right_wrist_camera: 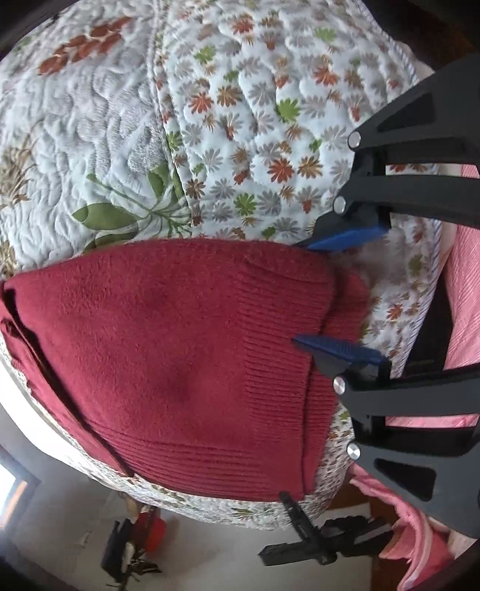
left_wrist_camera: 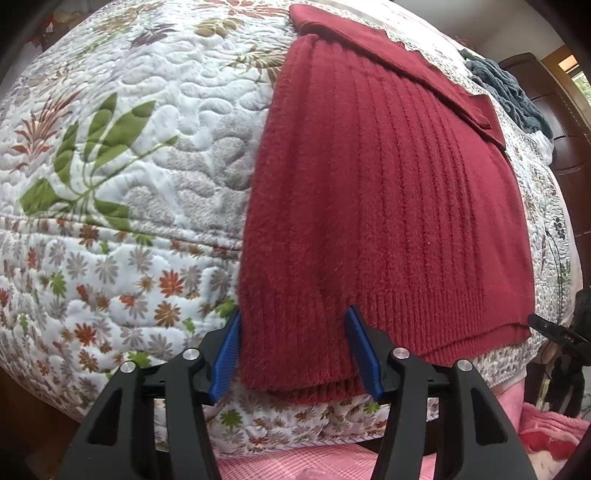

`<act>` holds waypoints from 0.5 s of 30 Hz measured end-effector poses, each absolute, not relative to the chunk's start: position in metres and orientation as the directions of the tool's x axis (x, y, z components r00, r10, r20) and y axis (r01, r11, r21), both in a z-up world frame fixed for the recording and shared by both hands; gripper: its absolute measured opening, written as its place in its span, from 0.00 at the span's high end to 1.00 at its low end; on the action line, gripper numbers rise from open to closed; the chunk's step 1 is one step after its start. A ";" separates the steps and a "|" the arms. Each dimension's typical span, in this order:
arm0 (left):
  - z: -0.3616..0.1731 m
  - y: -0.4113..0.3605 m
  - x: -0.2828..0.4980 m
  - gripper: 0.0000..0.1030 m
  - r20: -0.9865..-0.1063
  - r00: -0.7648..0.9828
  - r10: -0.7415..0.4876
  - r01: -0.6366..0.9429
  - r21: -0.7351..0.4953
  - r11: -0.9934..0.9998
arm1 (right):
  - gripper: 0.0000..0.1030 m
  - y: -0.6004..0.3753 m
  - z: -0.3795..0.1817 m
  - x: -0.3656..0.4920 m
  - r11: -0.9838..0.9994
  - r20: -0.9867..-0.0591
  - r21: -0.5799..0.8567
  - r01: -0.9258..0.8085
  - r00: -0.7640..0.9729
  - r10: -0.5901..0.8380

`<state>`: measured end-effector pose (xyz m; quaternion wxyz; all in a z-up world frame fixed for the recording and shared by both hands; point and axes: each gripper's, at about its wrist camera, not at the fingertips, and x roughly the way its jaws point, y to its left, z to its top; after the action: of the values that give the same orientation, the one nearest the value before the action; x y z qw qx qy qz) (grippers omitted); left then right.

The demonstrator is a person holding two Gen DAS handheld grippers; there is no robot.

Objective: Fold small clothes
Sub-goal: 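Grasp the hem with the left tool while the right tool grasps it too, lift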

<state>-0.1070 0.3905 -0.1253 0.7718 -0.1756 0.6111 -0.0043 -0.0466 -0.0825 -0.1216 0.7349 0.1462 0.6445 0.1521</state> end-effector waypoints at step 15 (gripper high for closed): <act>-0.110 0.393 -0.107 0.86 -0.911 0.305 -0.280 -0.222 -0.353 0.909 | 0.95 -0.090 -0.100 -0.041 0.850 -0.838 0.525 -0.043 0.144 0.526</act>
<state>-0.1072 0.3926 -0.1096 0.7791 -0.2128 0.5894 -0.0185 -0.0412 -0.0900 -0.1001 0.7313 0.1933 0.6246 0.1942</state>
